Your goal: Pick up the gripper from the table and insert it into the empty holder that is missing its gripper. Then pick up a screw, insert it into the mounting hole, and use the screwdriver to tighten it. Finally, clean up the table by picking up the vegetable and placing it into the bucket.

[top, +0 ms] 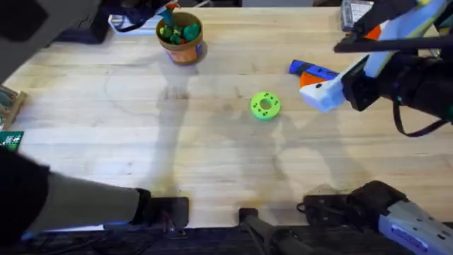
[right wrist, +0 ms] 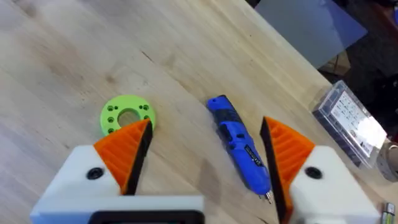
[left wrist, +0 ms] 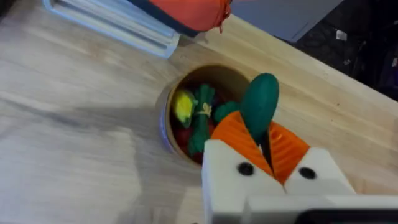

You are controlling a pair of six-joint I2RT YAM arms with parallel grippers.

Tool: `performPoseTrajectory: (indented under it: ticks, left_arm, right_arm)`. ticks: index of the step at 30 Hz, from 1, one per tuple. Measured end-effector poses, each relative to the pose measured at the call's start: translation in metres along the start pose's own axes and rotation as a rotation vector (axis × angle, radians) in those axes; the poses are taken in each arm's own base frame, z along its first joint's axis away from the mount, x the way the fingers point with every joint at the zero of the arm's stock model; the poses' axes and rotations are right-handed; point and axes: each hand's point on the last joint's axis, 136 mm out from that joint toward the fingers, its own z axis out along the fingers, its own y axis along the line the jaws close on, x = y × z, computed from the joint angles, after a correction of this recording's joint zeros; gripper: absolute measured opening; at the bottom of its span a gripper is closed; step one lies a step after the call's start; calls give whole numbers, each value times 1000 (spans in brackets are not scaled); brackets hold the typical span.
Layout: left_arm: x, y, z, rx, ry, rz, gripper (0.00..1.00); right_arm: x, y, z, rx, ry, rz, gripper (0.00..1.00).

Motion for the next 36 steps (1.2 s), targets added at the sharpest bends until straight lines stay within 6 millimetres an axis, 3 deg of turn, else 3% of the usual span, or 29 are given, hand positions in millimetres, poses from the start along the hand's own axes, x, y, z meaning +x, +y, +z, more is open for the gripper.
performPoseTrajectory:
  ticks: [7,14,16,20,25,27,30,33,36]
  left_arm:
    - [20,2,42,-16,55,4,24]
    - [22,3,46,-19,59,-2,129]
    - [23,4,46,-21,63,-2,350]
    - [23,4,46,-21,64,-9,936]
    - [21,2,43,-13,59,-10,985]
    - [17,-1,35,-5,47,-9,985]
    - [10,-6,7,9,28,3,985]
    - [4,-10,-37,22,7,37,985]
    - [12,-6,-91,19,13,93,985]
  right_arm:
    - [0,0,0,0,0,-23,994]
    - [0,0,0,0,0,-30,994]
    - [0,0,0,0,1,-30,993]
    - [0,0,0,0,0,-42,994]
    - [0,0,0,0,0,-64,994]
    - [0,0,0,0,0,-63,994]
    - [0,0,0,0,1,-35,994]
    - [-1,0,-2,-1,2,19,994]
    - [-6,-3,-8,2,-5,53,994]
